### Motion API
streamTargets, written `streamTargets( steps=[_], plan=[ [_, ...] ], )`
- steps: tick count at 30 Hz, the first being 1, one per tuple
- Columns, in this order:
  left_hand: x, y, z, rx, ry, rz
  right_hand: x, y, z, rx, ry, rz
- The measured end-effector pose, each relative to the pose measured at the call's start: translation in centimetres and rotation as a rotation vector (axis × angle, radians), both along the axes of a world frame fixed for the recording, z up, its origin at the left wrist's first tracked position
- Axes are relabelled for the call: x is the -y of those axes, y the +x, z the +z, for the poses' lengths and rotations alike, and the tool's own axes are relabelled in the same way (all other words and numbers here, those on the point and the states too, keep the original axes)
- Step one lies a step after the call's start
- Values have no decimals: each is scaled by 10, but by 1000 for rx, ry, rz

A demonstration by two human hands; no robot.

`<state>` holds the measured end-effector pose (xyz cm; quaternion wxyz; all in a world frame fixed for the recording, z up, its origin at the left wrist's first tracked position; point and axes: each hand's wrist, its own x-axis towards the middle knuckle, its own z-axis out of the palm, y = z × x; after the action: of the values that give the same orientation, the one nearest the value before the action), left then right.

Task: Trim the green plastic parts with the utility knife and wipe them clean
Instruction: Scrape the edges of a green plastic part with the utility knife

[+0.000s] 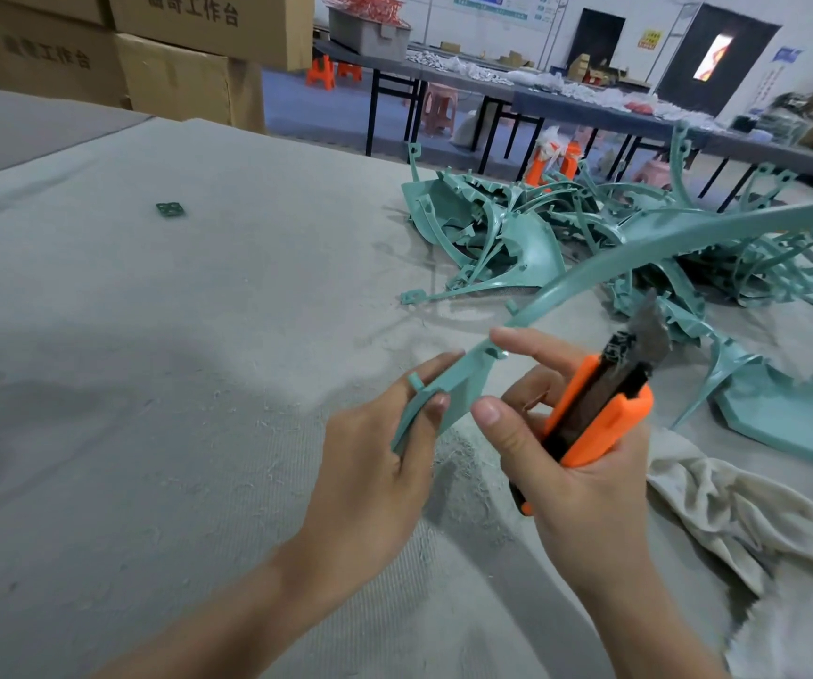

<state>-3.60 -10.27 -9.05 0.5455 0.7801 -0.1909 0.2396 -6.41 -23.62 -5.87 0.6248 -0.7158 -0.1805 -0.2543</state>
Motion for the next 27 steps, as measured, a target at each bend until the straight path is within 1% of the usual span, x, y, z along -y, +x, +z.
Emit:
streamTargets(
  steps=[3, 8, 11, 15, 18, 21, 23, 24, 26, 27],
  plan=[
    [0, 0, -2, 21, 62, 1, 1, 1, -1, 17, -11, -9],
    [-1, 1, -5, 32, 72, -49, 2, 5, -4, -5, 77, 17],
    [0, 1, -7, 22, 44, -75, 1, 7, -4, 31, 42, -49],
    [1, 3, -10, 16, 43, -95, 4, 4, -3, 22, 67, -146],
    [1, 4, -11, 16, 46, -80, 1, 3, -4, -8, 150, -160],
    [0, 4, -8, 42, 49, -7, 1, 3, -5, -8, 221, -179],
    [0, 6, -6, -13, -6, 46, 3, 5, -6, -52, 243, -232],
    [-1, 8, -5, -88, -71, 54, 5, 6, -6, -92, 254, -267],
    [-3, 13, -4, -289, -272, 8, 11, 9, -9, -137, 230, -339],
    [-5, 15, -4, -382, -401, -43, 14, 11, -10, -128, 173, -381]
  ],
)
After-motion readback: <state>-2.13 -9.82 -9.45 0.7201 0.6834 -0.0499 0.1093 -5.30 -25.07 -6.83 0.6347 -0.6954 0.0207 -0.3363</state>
